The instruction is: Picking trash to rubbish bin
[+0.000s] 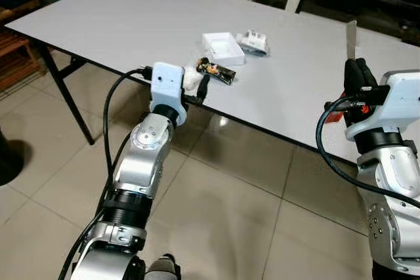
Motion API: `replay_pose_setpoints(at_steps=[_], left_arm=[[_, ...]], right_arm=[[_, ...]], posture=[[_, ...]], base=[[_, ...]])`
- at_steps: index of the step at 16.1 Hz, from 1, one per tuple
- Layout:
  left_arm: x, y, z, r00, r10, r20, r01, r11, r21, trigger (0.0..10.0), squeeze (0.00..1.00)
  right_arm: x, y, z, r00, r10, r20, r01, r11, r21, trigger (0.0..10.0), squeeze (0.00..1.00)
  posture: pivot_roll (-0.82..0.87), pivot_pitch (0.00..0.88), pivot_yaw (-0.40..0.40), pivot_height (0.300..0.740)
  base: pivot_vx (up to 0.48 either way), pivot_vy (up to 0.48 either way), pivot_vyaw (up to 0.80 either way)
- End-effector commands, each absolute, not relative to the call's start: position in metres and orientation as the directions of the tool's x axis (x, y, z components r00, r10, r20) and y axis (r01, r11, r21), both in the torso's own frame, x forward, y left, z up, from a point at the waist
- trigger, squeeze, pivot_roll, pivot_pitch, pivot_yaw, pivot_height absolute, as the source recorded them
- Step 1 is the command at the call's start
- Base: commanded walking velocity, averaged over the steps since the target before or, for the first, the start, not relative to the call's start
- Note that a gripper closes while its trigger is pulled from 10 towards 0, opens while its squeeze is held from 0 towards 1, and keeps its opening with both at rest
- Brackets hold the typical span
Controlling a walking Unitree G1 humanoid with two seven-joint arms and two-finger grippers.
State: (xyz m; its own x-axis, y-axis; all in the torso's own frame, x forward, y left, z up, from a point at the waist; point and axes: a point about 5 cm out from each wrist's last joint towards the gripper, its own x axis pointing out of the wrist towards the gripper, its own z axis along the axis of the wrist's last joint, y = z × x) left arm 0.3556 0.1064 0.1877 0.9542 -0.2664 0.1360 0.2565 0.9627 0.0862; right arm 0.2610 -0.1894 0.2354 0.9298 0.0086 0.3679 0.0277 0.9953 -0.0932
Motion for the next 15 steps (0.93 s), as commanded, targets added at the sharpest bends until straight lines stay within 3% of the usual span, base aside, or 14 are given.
replay_pose_setpoints(at_steps=[1, 5, 15], left_arm=[[0.357, 0.103, 0.192, 0.948, -0.282, 0.146, 0.273, 0.958, 0.084, 10.0, 0.00], [0.359, 0.104, 0.200, 0.943, -0.284, 0.172, 0.271, 0.958, 0.092, 10.0, 0.00], [0.358, 0.103, 0.206, 0.931, -0.303, 0.203, 0.284, 0.951, 0.120, 10.0, 0.00]], right_arm=[[0.261, -0.192, 0.239, 0.923, -0.002, 0.385, 0.041, 0.995, -0.093, 10.0, 0.00], [0.260, -0.189, 0.249, 0.908, 0.008, 0.419, 0.040, 0.994, -0.106, 10.0, 0.00], [0.260, -0.189, 0.251, 0.903, 0.006, 0.429, 0.047, 0.992, -0.114, 10.0, 0.00]], posture=[[0.22, 0.105, -0.107, 0.740], [0.23, 0.105, -0.109, 0.740], [0.23, 0.109, -0.103, 0.740]], base=[[0.000, 0.000, 0.00], [0.232, 0.000, 0.00], [0.480, 0.000, 0.00]])
